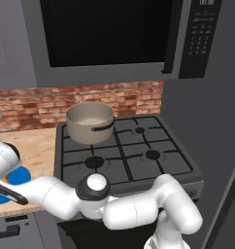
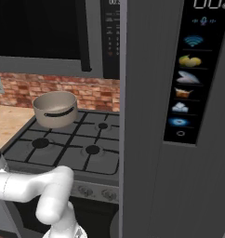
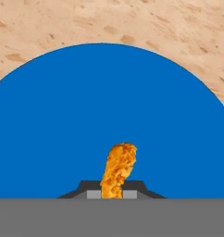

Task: Retrieve the frozen meat and place it in the pot on a burner. Then turn the burner on.

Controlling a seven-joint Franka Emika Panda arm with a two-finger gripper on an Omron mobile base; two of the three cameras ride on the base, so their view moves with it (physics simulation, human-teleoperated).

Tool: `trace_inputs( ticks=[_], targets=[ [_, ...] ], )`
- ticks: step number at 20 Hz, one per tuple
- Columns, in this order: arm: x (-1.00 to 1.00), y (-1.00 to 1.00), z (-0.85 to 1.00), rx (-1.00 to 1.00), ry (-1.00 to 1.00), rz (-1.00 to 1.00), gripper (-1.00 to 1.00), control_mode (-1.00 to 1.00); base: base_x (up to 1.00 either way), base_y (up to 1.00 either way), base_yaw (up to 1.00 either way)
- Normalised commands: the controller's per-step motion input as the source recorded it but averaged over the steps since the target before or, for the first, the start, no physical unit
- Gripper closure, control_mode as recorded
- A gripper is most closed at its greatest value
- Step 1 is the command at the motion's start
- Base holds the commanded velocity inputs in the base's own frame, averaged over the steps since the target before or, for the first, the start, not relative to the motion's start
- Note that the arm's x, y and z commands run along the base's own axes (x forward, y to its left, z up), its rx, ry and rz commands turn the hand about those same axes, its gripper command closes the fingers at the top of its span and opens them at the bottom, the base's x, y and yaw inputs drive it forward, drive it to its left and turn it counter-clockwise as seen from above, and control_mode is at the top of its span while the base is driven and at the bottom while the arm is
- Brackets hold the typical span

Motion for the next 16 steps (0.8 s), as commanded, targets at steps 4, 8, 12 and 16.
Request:
trace_inputs(
  ticks=[4, 8, 12, 16],
  targets=[
    [-0.26, -0.19, 0.26, 0.00, 0.00, -0.19, 1.00, -1.00, 0.00, 0.00, 0.00],
    [-0.36, -0.27, 0.22, 0.00, -0.05, -0.21, 1.00, -1.00, 0.00, 0.00, 0.00],
    [-0.30, -0.41, 0.27, 0.00, -0.09, -0.22, 1.00, -1.00, 0.00, 0.00, 0.00],
    [-0.24, -0.58, 0.30, 0.00, -0.12, -0.26, 1.00, -1.00, 0.00, 0.00, 0.00]
  ],
)
